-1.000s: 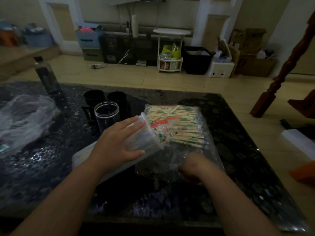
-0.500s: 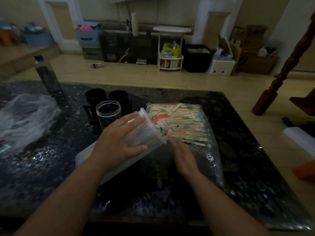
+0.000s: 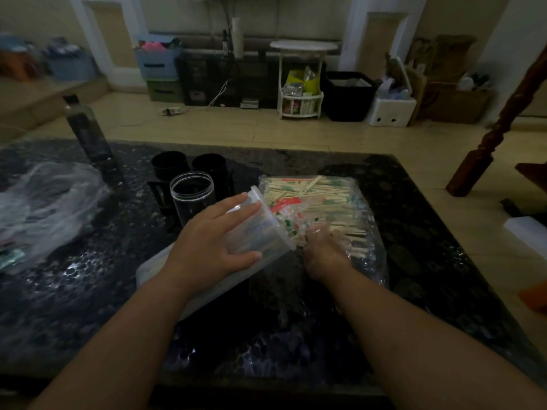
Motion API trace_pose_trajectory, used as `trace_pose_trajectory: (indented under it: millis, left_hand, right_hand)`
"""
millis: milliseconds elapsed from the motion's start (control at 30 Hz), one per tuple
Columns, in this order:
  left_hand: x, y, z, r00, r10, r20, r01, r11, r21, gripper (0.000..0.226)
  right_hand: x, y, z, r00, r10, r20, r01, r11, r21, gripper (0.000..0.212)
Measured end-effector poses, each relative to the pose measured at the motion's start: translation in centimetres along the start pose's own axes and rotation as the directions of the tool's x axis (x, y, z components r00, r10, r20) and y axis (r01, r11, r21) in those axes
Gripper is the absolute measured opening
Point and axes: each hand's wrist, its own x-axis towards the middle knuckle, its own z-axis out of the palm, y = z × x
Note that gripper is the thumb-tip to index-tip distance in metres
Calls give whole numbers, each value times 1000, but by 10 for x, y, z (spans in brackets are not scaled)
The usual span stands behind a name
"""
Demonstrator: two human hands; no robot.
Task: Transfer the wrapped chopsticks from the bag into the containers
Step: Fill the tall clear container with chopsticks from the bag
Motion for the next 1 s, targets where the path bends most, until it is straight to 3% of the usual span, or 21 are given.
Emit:
trace_pose_trajectory:
  millis: [133,267,367,600,800,1000]
  left_hand:
    - [-1,0,0,1000,0,5,0,999,-33,77]
    - [0,0,1,1000,4,9,-4,1000,-15,78]
    - [-1,-1,2,1000,4,11,-4,1000,-6,78]
    - [-1,-1,2,1000,17,18,-17,1000,-10,78]
    - [-1,-1,1,1000,11,3,-11,1000,-22,79]
    - [-2,-1,1,1000,4,1,-4,1000,-22,79]
  right_hand:
    - [-3,-1,-6,999,-43,14,43,999,18,43]
    - [2,2,-3,998,-15,59,1,973,231,28]
    - [4,6,5,998,-10,66,-8,966,259,18]
    - [-4,4,3,988,-48,146,44,999,29,57]
    - [-36,2,2,998,-54,-19,53,997,-53,53]
    - [-65,-5,-16,998,-34,47,32,999,40,40]
